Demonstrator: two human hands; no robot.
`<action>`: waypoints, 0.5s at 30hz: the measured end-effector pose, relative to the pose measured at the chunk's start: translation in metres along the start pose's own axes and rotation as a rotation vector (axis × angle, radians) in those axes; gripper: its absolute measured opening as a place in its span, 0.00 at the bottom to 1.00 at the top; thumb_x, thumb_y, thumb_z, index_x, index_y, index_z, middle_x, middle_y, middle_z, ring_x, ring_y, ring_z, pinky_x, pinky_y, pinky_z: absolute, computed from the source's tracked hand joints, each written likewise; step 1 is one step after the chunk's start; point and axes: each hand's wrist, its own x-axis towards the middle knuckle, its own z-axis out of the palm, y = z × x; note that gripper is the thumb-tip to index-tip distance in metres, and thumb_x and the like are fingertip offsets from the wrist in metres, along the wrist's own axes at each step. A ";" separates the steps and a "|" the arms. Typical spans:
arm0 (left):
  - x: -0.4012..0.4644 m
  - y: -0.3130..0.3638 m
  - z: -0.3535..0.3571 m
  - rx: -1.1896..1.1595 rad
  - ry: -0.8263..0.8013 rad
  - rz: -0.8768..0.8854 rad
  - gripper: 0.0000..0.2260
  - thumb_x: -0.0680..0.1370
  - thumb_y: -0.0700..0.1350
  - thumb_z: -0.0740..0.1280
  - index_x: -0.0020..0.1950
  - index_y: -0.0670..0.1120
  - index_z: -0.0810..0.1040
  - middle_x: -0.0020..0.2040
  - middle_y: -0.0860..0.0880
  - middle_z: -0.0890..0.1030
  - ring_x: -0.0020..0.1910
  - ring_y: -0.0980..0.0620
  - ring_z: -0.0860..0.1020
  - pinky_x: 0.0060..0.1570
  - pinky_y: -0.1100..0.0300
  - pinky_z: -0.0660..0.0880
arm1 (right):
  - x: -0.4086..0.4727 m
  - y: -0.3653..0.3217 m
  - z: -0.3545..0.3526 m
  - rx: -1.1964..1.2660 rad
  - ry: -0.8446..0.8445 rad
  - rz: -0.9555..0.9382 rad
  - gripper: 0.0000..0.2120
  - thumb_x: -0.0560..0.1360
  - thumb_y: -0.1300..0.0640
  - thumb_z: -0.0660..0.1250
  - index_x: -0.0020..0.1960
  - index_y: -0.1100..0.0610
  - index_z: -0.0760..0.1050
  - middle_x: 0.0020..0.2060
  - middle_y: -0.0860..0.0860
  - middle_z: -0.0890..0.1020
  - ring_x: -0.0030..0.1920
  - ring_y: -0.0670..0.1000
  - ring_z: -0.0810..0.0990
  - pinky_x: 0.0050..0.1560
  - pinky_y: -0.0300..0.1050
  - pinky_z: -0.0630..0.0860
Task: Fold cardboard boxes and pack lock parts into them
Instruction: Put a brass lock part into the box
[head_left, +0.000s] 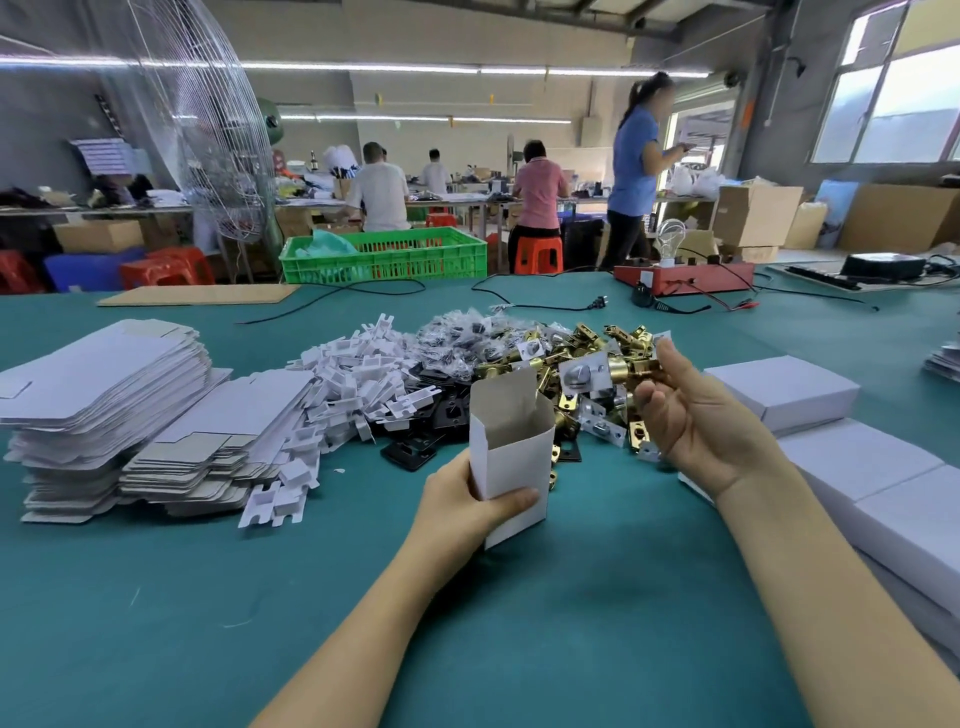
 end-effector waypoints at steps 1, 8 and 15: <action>0.000 0.000 0.000 0.000 0.007 -0.003 0.17 0.63 0.49 0.77 0.51 0.55 0.82 0.48 0.56 0.85 0.49 0.55 0.83 0.53 0.52 0.80 | 0.001 -0.001 0.007 -0.029 -0.008 -0.012 0.13 0.68 0.49 0.70 0.40 0.57 0.71 0.28 0.50 0.76 0.25 0.42 0.78 0.22 0.29 0.73; -0.001 0.003 -0.001 0.007 0.018 -0.034 0.16 0.64 0.49 0.77 0.51 0.56 0.82 0.48 0.56 0.85 0.49 0.55 0.83 0.54 0.50 0.80 | 0.018 -0.002 0.047 -0.535 0.011 -0.031 0.19 0.71 0.48 0.72 0.46 0.65 0.76 0.27 0.52 0.80 0.25 0.46 0.78 0.22 0.32 0.73; 0.000 0.003 0.000 0.023 0.005 -0.024 0.18 0.65 0.50 0.76 0.53 0.56 0.81 0.49 0.58 0.85 0.50 0.58 0.82 0.53 0.56 0.80 | 0.015 0.005 0.057 -1.007 0.054 -0.258 0.21 0.73 0.48 0.72 0.37 0.66 0.73 0.24 0.58 0.80 0.24 0.54 0.82 0.22 0.39 0.75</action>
